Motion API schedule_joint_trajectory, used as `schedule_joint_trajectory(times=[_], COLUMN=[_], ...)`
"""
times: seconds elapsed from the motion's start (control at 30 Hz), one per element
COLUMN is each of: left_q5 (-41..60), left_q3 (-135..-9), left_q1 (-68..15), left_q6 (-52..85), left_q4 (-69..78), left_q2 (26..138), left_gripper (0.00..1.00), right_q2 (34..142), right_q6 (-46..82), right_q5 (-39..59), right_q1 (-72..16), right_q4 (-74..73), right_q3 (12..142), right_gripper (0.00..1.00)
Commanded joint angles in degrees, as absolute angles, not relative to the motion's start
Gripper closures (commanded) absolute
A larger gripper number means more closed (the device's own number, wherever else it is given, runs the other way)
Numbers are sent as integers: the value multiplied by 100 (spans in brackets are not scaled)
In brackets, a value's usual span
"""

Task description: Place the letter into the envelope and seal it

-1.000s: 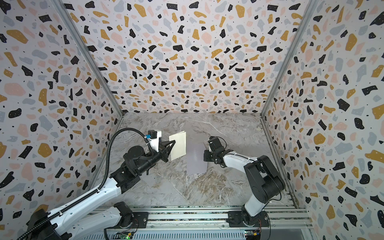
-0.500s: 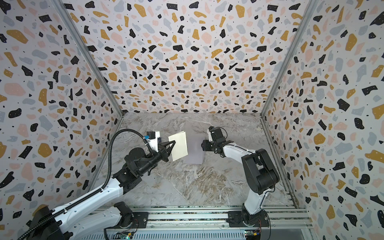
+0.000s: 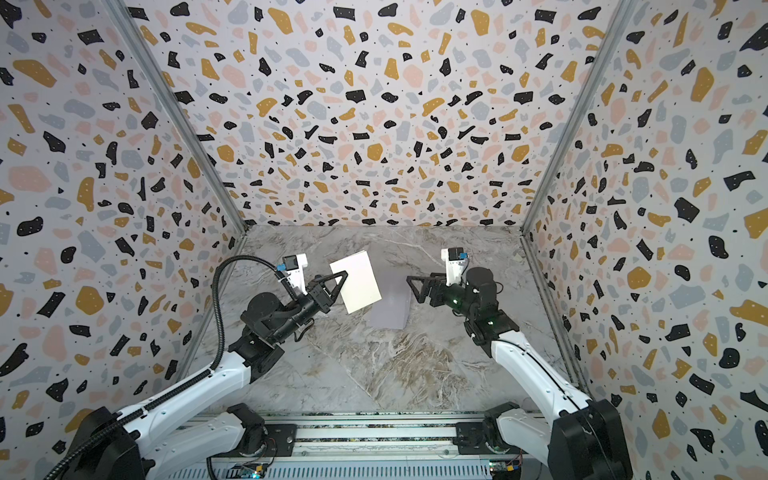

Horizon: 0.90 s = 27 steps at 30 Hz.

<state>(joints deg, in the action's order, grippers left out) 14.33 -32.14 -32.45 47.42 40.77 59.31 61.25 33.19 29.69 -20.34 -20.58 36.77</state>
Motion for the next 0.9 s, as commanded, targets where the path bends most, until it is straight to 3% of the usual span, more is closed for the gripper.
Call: schedule_joint_trajectory(times=[0.0,0.43,0.87], left_q5=[1775,2054,2258], left_q3=[-3194,-3210,-3256], left_q1=[-3217,-3217,-3228], left_q6=[5347,5905,5767], left_q4=[4960,5562,5486], left_q2=[5997,6331,6617], left_gripper=[100,100,100], right_q2=[5920,6672,7267], right_q6=[4764,5377,5737], right_q5=[3935,3430,3306], right_q1=[-2093,-3297,-3455], right_q4=[-4073,-5081,-5527], right_q3=[3187,3502,3875], right_gripper=[2,4,60])
